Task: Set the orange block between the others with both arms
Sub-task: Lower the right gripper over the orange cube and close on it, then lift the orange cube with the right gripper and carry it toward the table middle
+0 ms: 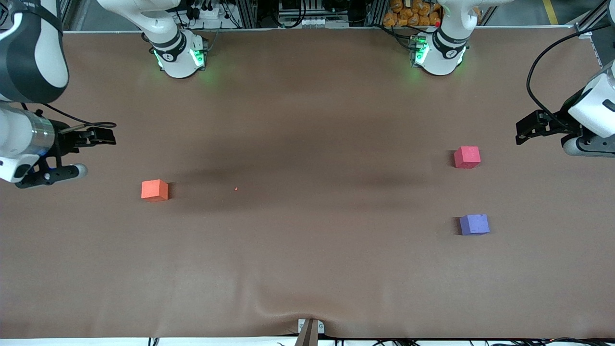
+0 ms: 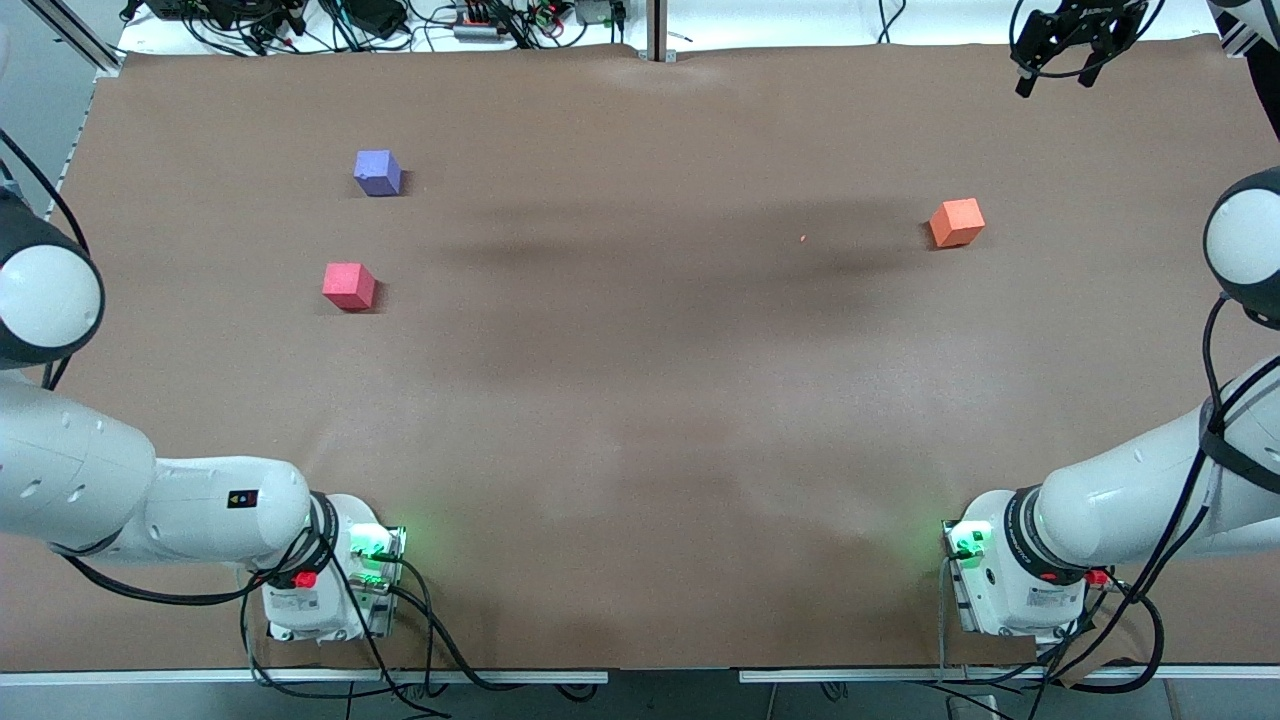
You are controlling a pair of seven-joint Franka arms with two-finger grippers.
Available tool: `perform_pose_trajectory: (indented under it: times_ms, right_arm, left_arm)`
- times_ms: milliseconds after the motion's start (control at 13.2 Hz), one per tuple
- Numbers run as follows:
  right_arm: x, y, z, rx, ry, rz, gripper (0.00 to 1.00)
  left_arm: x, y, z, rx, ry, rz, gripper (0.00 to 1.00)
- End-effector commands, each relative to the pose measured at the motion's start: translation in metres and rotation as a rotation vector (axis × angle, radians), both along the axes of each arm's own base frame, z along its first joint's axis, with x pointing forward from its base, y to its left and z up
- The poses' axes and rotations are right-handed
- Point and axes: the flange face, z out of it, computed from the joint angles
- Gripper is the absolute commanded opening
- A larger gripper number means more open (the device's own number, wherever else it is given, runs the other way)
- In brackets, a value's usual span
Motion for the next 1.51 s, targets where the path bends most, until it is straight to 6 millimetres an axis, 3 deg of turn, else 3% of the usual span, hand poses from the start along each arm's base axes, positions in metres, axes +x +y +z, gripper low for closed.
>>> perform_pose_trajectory:
  times_ms: [0, 378, 606, 984, 1211, 1438]
  right_arm:
    - [0.011, 0.012, -0.033, 0.012, 0.055, 0.006, 1.0]
    - [0.03, 0.013, -0.089, 0.001, 0.084, -0.001, 1.0]
    - [0.042, 0.003, -0.149, -0.006, 0.138, -0.016, 1.0]
    - [0.044, -0.004, -0.243, -0.03, 0.256, -0.019, 1.0]
    - [0.049, -0.026, -0.285, -0.028, 0.239, -0.051, 1.0]
    - [0.052, -0.028, -0.303, -0.031, 0.218, -0.05, 1.0]
  left_arm:
    - [-0.004, 0.002, 0.007, -0.022, -0.006, 0.009, 1.0]
    - [-0.004, 0.002, 0.006, -0.022, -0.004, 0.009, 1.0]
    - [-0.004, 0.002, 0.006, -0.022, -0.004, 0.009, 1.0]
    - [-0.003, 0.003, 0.006, -0.022, -0.004, 0.011, 1.0]
    - [-0.003, 0.003, 0.006, -0.022, -0.004, 0.009, 1.0]
    - [-0.003, 0.006, 0.006, -0.022, -0.004, 0.014, 1.0]
